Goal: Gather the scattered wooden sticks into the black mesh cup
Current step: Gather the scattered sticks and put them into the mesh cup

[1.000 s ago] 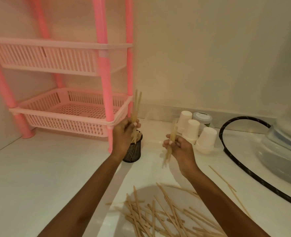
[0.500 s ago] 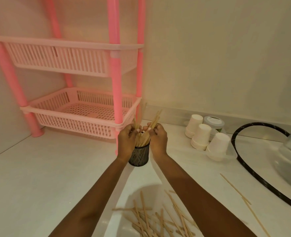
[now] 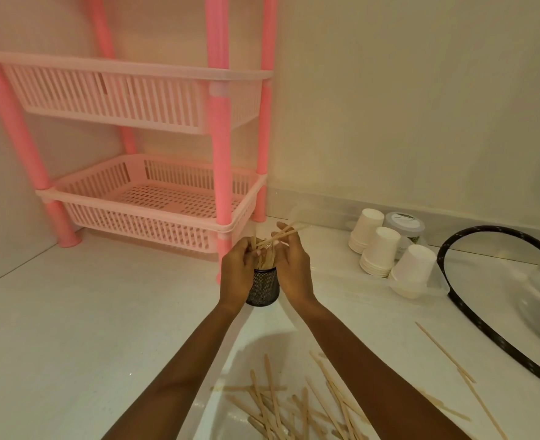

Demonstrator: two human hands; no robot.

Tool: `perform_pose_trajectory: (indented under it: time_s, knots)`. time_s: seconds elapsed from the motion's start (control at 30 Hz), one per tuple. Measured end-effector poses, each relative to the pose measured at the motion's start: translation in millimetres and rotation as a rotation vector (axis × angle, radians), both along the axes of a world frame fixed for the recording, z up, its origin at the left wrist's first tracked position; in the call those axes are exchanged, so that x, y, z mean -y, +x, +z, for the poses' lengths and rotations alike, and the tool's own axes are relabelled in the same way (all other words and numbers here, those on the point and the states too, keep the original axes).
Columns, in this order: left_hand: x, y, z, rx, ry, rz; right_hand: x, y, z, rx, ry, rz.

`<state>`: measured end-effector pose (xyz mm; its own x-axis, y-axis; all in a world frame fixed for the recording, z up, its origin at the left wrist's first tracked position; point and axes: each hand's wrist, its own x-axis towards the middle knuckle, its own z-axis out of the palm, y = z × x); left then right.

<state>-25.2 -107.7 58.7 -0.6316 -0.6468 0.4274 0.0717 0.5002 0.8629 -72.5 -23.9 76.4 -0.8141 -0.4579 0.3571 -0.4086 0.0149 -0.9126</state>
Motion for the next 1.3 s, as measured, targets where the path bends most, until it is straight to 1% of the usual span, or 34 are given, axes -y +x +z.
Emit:
perform_pose_trajectory:
  time_s: [0.13,0.23,0.47,0.63,0.8,0.9,1.0,1.07,1.17,1.3]
  knots:
    - [0.2,-1.4,-2.3,0.014,-0.058,0.016,2.2,1.9,8.8,-0.017,-0.053,0.062]
    - [0.7,-2.0,-4.1,0.021,-0.074,0.003,4.9,3.4,14.5,-0.027,-0.065,0.053]
    - [0.4,1.7,-2.6,0.008,-0.049,-0.087,2.8,-9.3,16.5,-0.091,0.045,-0.032]
    - [2.7,1.3,-5.6,-0.021,0.008,-0.042,-4.2,-10.8,9.7,-0.1,0.147,-0.004]
    - [-1.3,5.4,-9.3,-0.052,-0.033,-0.044,-9.6,-8.2,3.0,-0.201,0.159,-0.028]
    - [-9.4,11.6,-12.5,-0.063,-0.094,-0.072,-13.9,-7.1,-2.7,-0.267,0.214,-0.022]
    - [-19.3,20.5,-15.8,-0.078,-0.165,-0.142,-23.2,-4.5,-9.7,-0.327,0.253,-0.024]
    - [-25.2,27.7,-22.6,-0.028,-0.297,-0.177,-34.4,-3.4,-13.8,-0.333,0.253,-0.041]
    - [-31.9,32.6,-38.6,0.097,-0.447,-0.206,-58.8,-3.0,-23.9,-0.334,0.288,-0.06]
    - [-57.4,38.5,-50.6,0.234,-0.495,-0.296,-99.2,-6.2,-42.9,-0.289,0.378,-0.141]
